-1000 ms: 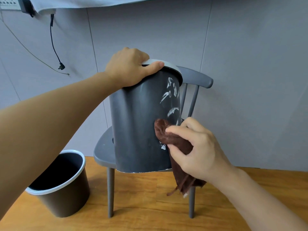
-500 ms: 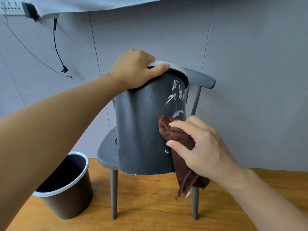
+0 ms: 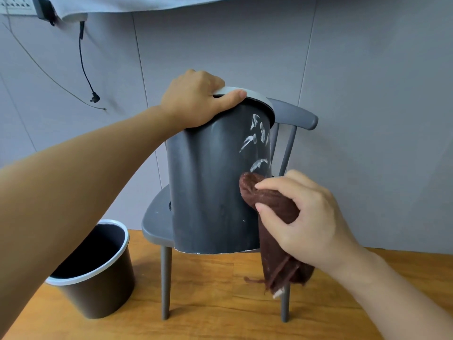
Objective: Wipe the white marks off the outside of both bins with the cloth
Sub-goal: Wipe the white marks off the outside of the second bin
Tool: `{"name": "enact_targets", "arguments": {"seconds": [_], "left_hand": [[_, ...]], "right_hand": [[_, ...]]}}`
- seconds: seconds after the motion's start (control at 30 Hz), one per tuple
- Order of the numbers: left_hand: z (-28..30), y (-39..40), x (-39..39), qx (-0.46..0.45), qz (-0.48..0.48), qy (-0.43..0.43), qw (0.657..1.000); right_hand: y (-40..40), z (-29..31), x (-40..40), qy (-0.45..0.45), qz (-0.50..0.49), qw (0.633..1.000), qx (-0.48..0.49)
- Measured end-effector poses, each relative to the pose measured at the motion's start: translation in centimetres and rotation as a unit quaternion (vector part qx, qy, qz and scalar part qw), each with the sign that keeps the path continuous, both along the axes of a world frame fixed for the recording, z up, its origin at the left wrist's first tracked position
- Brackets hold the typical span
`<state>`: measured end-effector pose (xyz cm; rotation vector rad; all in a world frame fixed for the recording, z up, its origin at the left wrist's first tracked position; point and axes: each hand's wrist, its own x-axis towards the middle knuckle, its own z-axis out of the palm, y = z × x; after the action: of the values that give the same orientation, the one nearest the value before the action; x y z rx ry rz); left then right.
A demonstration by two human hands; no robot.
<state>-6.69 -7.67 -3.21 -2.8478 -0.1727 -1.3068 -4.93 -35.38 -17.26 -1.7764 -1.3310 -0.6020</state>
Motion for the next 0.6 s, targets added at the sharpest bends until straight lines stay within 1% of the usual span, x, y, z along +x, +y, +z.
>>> {"name": "enact_targets", "arguments": {"seconds": [0.07, 0.13, 0.23, 0.33, 0.4, 0.47, 0.53, 0.6], "left_hand": [[0.0, 0.0, 0.0, 0.002, 0.001, 0.0, 1.0], [0.0, 0.1, 0.1, 0.002, 0.003, 0.0, 1.0], [-0.1, 0.4, 0.1, -0.007, 0.004, 0.0, 1.0], [-0.1, 0.8, -0.3, -0.015, 0.002, -0.004, 1.0], [-0.1, 0.8, -0.4, -0.019, 0.0, -0.003, 1.0], [-0.1, 0.6, -0.5, -0.022, 0.001, 0.001, 1.0], [-0.1, 0.6, -0.6, -0.019, 0.003, 0.002, 1.0], [-0.1, 0.6, -0.7, -0.02, 0.006, 0.002, 1.0]], "right_hand": [[0.5, -0.1, 0.2, 0.001, -0.011, 1.0, 0.002], [0.8, -0.5, 0.1, -0.005, -0.004, 1.0, -0.023], [0.6, -1.1, -0.3, -0.022, 0.036, 0.995, -0.09], [-0.2, -1.4, -0.9, -0.041, 0.07, 0.983, -0.166], [-0.6, -1.5, -1.1, -0.054, 0.076, 0.977, -0.191], [-0.8, -1.2, -1.1, -0.038, 0.08, 0.984, -0.155], [-0.9, -0.5, -0.6, -0.014, 0.067, 0.996, -0.055], [-0.7, 0.2, 0.1, -0.012, 0.028, 0.999, 0.039]]}}
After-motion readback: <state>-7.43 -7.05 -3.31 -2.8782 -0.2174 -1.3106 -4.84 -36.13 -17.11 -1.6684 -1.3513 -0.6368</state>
